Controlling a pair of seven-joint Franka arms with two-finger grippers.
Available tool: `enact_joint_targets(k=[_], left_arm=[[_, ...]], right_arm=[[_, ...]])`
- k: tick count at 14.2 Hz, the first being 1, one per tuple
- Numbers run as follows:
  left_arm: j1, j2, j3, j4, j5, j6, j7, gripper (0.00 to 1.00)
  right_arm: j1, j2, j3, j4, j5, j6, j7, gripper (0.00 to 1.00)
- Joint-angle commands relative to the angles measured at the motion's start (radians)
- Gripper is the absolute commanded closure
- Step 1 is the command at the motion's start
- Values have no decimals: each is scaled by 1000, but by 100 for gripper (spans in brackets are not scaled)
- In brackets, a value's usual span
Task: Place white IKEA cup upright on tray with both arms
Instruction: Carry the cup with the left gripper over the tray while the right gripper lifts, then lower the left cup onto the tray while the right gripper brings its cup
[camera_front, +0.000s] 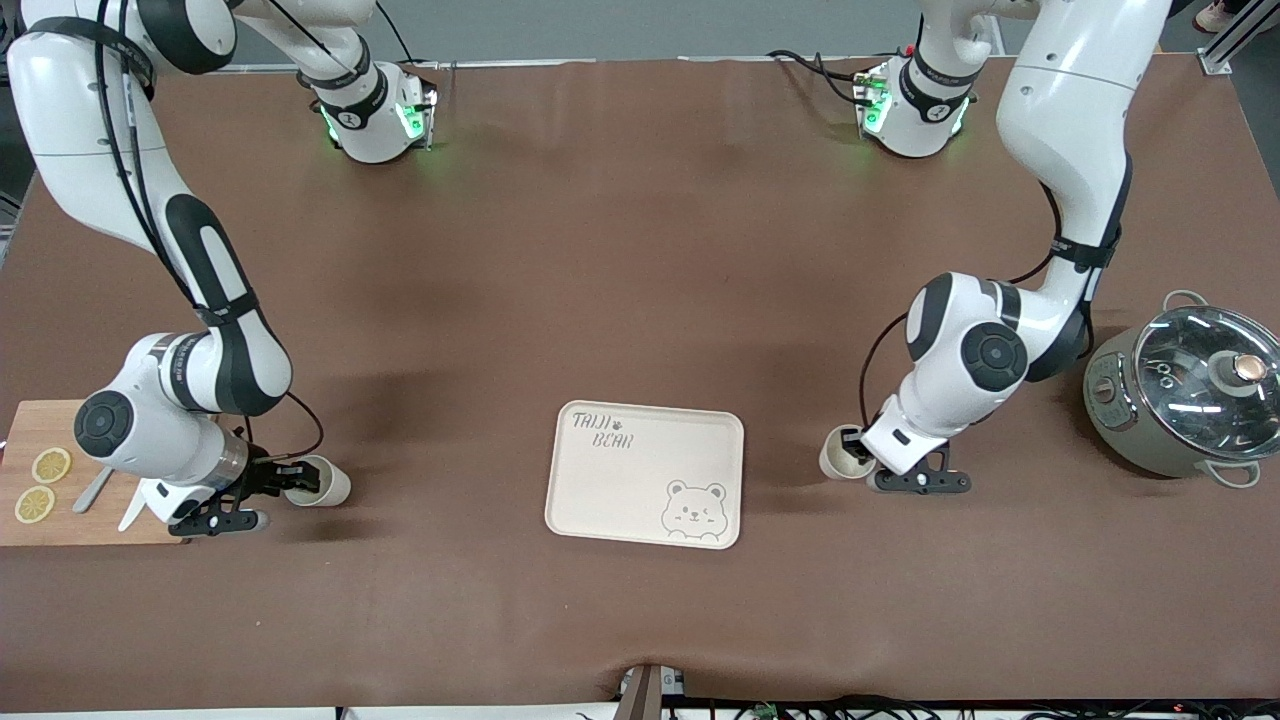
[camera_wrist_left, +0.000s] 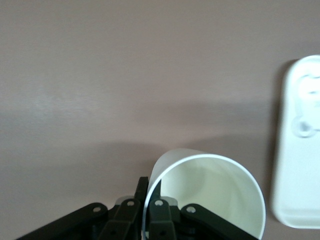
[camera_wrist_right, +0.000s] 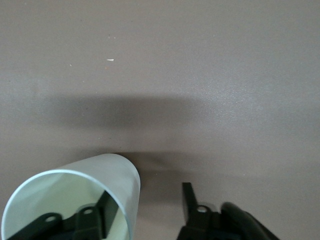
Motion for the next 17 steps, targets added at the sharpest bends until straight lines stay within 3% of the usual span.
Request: enact_joint_targets(k=[1,7,11,14,15,17], left_arm=[[-53,25,6,113,-7,-100,-82,100],[-176,149,10,265,-6,-115,-303,100],[-202,203,13,326,-9,-111,-348,100],[-219,235,16,354,-6,-111,-365,100],[-221,235,16,352,-6,-109,-366,100],[-228,245,16,354,-6,-103,-371,100]], right_arm=[[-5,-2,7,4,6,1,3,100],[3,-4,9,55,18,-50,5,100],[30,-9,18,217,20,-301,124,100],[131,-10,19,355,18,-449,358,100],[167,-10,20,377,39,-463,428,100],[207,-13,21,389,175,-463,544,100]])
